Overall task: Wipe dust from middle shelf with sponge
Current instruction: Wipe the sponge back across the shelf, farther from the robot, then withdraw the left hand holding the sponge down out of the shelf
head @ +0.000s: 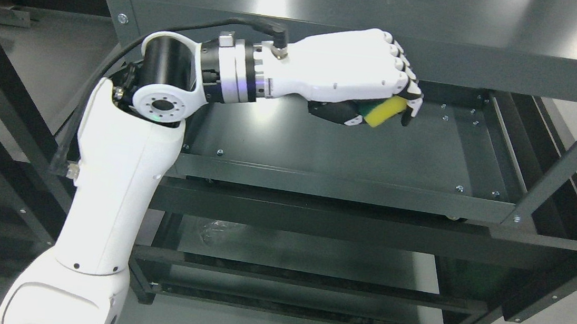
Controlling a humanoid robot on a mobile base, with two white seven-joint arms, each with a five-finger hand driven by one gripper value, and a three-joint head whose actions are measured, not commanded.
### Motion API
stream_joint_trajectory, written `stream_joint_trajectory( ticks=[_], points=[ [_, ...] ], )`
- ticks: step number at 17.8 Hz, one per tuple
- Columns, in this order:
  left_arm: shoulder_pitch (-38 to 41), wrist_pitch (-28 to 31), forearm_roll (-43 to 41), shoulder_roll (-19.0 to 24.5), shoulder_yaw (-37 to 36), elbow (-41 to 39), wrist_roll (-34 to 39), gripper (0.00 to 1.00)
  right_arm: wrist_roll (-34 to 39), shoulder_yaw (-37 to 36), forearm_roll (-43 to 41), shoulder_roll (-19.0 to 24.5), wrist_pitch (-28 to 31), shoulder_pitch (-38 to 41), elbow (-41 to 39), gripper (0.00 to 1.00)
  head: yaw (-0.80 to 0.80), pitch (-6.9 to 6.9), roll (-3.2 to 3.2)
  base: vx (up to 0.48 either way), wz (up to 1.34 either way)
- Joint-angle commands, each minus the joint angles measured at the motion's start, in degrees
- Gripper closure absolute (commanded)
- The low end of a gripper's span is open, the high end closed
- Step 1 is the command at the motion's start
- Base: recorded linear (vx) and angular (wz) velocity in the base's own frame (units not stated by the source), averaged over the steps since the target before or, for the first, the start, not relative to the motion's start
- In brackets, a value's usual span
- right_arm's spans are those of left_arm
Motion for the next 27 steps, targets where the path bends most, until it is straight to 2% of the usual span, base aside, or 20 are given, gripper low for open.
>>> stream_joint_trajectory(
  ticks=[1,2,8,10,13,15,17,19,20,22,24,26,27],
  points=[
    [3.89,-1.00,2.26,0.98,25.59,-3.35,-4.64,0.97,0.00,0.00,0.00,-1.00,4.22,0.00,-1.00,0.00,0.00,0.00,0.00,-0.015,0.00],
    [4.59,-1.00,3.40,0.98,27.70,-3.35,-6.14,0.97,0.00,0.00,0.00,-1.00,4.22,0.00,-1.00,0.00,0.00,0.00,0.00,-0.015,0.00],
    [14.34,-1.00,14.89,13.58,34.39,-3.35,-6.77,0.97,0.00,0.00,0.00,-1.00,4.22,0.00,-1.00,0.00,0.00,0.00,0.00,-0.020,0.00],
    [16.45,-1.00,20.43,15.61,34.58,-3.44,-6.77,0.97,0.00,0.00,0.00,-1.00,4.22,0.00,-1.00,0.00,0.00,0.00,0.00,-0.010,0.00],
    [17.78,-1.00,27.38,13.87,29.60,-5.90,-6.59,0.97,0.00,0.00,0.00,-1.00,4.22,0.00,-1.00,0.00,0.00,0.00,0.00,-0.002,-0.01],
    [19.62,-1.00,30.29,9.06,24.50,-7.21,-6.50,0.97,-0.09,0.00,0.00,-1.00,4.22,0.00,-1.00,0.00,0.00,0.00,0.00,0.003,0.01],
    [21.03,-1.00,31.88,1.86,17.83,-8.36,-6.50,0.97,0.00,0.00,0.00,-1.00,4.22,0.00,-1.00,0.00,0.00,0.00,0.00,0.000,0.00],
    [22.35,-1.00,31.97,0.98,8.88,-8.46,-5.37,0.98,0.00,0.00,0.00,-1.00,4.22,0.00,-1.00,0.00,0.00,0.00,0.00,0.000,0.00],
    [22.88,-1.00,31.97,0.98,1.78,-7.76,-1.10,0.98,0.00,0.00,0.00,-1.00,4.22,0.00,-1.00,0.00,0.00,0.00,0.00,0.000,0.00],
    [25.68,-1.00,31.01,0.98,-11.59,-4.43,13.12,1.00,0.00,0.00,0.00,-1.00,4.22,0.00,-1.00,0.00,0.00,0.00,0.00,0.000,0.00],
    [27.97,-1.00,30.04,0.98,-18.13,0.66,20.80,1.00,0.00,0.00,0.00,-1.00,4.22,0.00,-1.00,0.00,0.00,0.00,0.00,0.000,0.00],
    [32.52,-1.00,30.39,0.98,-22.79,5.16,34.90,1.00,0.00,0.00,0.00,-1.00,4.22,0.00,-1.00,0.00,0.00,0.00,0.00,0.000,0.00],
    [35.59,1.69,30.91,0.98,-24.47,5.26,44.81,0.99,0.00,0.00,0.00,-1.00,4.22,0.00,-1.00,0.00,0.00,0.00,0.00,0.000,0.00]
  ],
)
